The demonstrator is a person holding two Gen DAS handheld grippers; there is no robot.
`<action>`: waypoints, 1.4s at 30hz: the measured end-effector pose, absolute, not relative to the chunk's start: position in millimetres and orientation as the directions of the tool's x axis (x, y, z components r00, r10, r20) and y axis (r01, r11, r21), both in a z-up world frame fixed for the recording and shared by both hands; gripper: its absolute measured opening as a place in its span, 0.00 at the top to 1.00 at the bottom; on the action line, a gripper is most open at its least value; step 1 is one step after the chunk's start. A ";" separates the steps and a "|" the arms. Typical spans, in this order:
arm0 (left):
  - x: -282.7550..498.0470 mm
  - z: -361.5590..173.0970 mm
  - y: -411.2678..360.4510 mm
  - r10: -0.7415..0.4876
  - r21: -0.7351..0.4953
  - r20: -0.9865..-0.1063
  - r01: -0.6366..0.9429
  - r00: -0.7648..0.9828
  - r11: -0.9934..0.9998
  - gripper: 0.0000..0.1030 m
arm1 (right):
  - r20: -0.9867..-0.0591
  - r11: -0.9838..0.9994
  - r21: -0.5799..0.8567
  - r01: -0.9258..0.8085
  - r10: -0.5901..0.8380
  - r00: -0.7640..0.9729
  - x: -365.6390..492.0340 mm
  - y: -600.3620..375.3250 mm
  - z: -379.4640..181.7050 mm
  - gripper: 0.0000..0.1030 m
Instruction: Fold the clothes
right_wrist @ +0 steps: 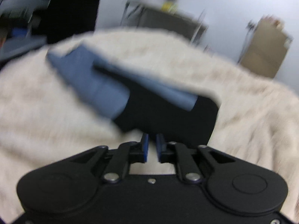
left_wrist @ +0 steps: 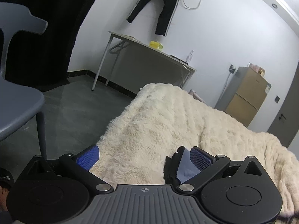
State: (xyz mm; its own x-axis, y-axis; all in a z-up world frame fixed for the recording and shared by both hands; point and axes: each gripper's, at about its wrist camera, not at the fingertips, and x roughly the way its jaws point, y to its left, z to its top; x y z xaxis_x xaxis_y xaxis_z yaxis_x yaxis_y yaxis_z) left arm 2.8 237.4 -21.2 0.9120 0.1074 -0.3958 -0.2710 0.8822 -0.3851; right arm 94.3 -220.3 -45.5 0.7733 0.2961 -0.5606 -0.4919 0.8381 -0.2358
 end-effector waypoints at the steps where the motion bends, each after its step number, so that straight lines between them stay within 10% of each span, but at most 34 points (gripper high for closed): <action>1: 2.3 -20.9 237.2 0.109 -0.385 -0.395 -0.272 0.912 0.882 0.00 | -0.541 0.853 -0.232 -0.467 0.286 0.791 101.3 -217.3 -40.1 0.81; 9: -2.4 -21.7 243.7 0.125 -0.420 -0.385 -0.294 0.915 0.859 0.00 | -0.707 0.896 -0.264 -0.356 0.071 0.703 99.1 -252.5 -97.4 0.78; 14: 3.0 -22.9 247.2 0.110 -0.426 -0.392 -0.286 0.913 0.858 0.00 | -0.548 0.928 -0.229 -0.294 0.127 0.827 90.3 -243.5 -54.7 0.76; 18: 1.6 -21.7 247.8 0.110 -0.430 -0.386 -0.284 0.916 0.857 0.00 | -0.485 0.924 -0.173 -0.342 0.222 0.846 115.1 -188.4 -37.0 0.52; 27: -0.5 -23.3 251.2 0.103 -0.459 -0.383 -0.286 0.918 0.841 0.00 | -0.613 0.853 -0.152 -0.500 0.315 0.724 83.5 -140.9 -99.4 0.63; 33: 9.8 -26.0 245.6 0.065 -0.447 -0.403 -0.258 0.913 0.857 0.00 | -0.579 0.956 0.140 -0.257 0.290 0.762 75.6 -244.4 -67.1 0.42; 42: 17.7 -26.4 221.6 0.013 -0.341 -0.455 -0.188 0.890 0.921 0.00 | -0.482 0.874 0.462 -0.149 0.389 0.785 139.5 -343.8 -81.1 0.42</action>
State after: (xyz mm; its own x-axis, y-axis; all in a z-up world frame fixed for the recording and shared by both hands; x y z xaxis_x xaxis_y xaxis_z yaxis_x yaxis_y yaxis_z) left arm 17.7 221.6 -26.4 0.8905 0.0130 -0.4548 -0.1878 0.9210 -0.3413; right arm 139.5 -343.8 -81.1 0.7850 0.3890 -0.4822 -0.1491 0.8740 0.4624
